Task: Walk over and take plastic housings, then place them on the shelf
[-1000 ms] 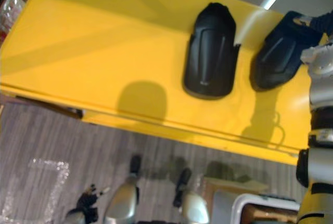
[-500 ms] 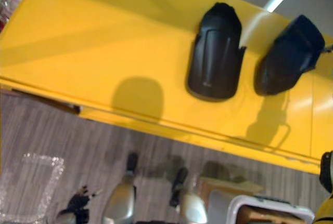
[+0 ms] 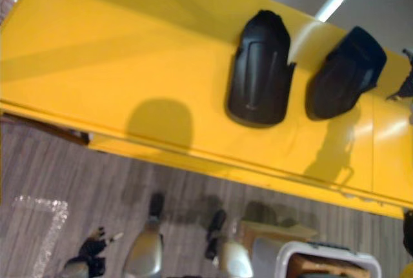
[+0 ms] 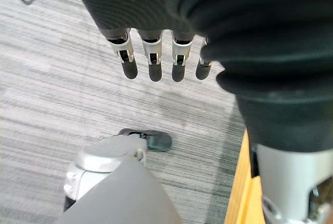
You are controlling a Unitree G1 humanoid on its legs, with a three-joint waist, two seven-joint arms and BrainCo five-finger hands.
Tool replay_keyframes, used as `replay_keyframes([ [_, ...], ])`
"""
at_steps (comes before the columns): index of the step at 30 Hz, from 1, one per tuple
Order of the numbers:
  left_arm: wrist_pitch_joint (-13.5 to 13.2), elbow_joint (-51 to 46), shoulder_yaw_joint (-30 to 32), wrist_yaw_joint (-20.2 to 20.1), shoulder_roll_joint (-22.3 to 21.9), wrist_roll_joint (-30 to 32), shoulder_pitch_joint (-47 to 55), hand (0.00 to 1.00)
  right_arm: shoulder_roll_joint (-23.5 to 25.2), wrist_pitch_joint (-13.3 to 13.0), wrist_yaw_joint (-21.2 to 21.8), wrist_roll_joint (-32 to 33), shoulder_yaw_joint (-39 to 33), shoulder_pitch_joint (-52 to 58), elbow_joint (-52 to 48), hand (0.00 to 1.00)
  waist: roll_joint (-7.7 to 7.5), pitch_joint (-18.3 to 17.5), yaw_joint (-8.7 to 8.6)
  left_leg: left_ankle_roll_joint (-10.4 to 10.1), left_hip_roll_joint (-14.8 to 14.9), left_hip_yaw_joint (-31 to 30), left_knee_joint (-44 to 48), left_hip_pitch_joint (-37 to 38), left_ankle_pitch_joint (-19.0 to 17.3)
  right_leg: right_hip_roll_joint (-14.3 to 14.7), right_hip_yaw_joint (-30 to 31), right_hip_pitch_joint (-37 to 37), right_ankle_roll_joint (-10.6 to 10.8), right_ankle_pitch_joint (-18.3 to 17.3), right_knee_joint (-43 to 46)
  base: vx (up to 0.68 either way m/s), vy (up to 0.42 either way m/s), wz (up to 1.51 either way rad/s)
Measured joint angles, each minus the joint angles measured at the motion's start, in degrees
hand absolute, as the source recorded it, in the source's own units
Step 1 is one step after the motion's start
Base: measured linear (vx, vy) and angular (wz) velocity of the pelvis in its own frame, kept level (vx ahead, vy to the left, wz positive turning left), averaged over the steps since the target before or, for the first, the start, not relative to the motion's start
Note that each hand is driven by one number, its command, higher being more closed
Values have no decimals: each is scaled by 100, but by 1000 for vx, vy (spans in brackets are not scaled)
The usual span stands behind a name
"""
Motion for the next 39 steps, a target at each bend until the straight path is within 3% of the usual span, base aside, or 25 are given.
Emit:
replay_keyframes([
  [5, -1, 7, 0, -8, -3, 0, 12, 0, -126, -264, 117, 5, -70, 233, -171, 0, 5, -3, -10, 3, 3, 71, -4, 44, -11, 3, 61, 0, -3, -2, -3, -9, -1, -9],
  [6, -1, 6, -11, -12, -3, -4, 11, 0, -261, -484, 107, 10, -74, 365, -179, 0, 6, -5, -37, 3, -24, 97, -1, 44, -10, 3, 82, -3, -5, -3, -29, 8, 3, -5],
  [9, 0, 11, -21, -10, -3, -7, 11, 0, -261, -580, 107, 9, -74, 372, -189, 0, 3, -8, -31, 2, -28, 92, 0, 25, -11, 1, 75, -11, 2, 1, -40, 0, 0, 0],
  [15, 1, 14, -24, -4, -3, -9, 12, 0, -261, -587, 81, 3, -56, 387, -364, 0, 16, -73, 5, 2, -38, 41, 20, -116, -9, -6, 24, -114, 6, 10, -39, 16, -4, 5],
  [21, -4, 14, -27, 16, -4, -31, 11, 0, -261, -591, -271, -15, 58, 362, -547, 0, 33, -68, 14, 17, -53, 11, 93, -194, -56, -22, 12, -161, 4, 10, -13, 7, -1, 2],
  [30, -21, 11, -45, 25, -10, -64, 7, 0, -270, -590, -193, -52, 170, 309, -599, 0, 260, -44, -2, 10, -62, -65, 235, -370, -80, -28, -7, -257, 1, 10, 29, 3, 0, 3],
  [36, -84, 6, -115, 27, -11, -70, 6, 0, -271, -550, -35, -53, 170, 275, -598, 0, 318, -21, -24, 9, -61, -66, 373, -526, -131, -29, -1, -356, -19, 26, 38, 0, 0, 0],
  [39, -136, 5, -229, 28, -15, -116, 1, 0, -273, -466, 11, -69, 175, 123, -596, 0, 432, 23, -38, 19, -58, -61, 538, -640, -198, -28, 16, -406, -47, 50, 47, -10, 2, -1],
])
